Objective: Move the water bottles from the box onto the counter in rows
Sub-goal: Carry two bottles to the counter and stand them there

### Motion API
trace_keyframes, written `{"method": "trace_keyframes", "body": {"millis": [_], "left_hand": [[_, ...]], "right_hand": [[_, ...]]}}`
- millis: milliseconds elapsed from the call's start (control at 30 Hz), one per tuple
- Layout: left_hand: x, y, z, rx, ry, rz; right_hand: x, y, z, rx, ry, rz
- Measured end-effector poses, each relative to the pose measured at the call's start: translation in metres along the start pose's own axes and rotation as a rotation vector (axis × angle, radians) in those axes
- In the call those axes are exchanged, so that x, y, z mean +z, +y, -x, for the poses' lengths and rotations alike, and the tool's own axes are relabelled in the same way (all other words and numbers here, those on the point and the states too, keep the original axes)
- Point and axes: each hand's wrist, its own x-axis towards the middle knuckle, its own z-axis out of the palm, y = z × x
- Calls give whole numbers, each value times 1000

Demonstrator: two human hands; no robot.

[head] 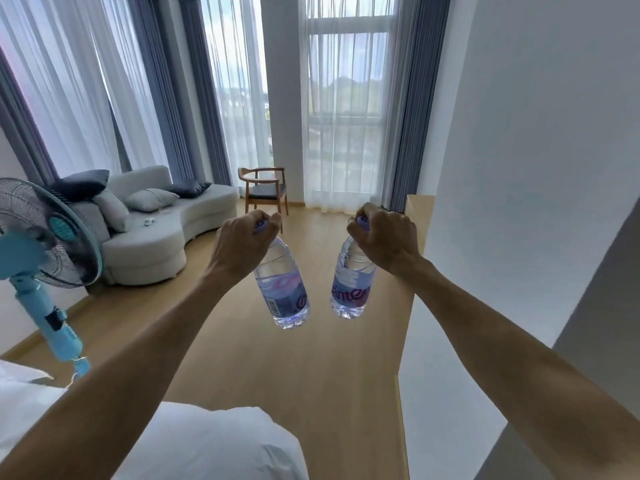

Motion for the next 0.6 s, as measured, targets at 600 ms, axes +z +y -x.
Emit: {"method": "trace_keyframes", "body": {"millis": [600], "left_hand": [[193,-153,-259,32,-40,97]], "right_hand": [[191,126,-230,35,-90,89]]}}
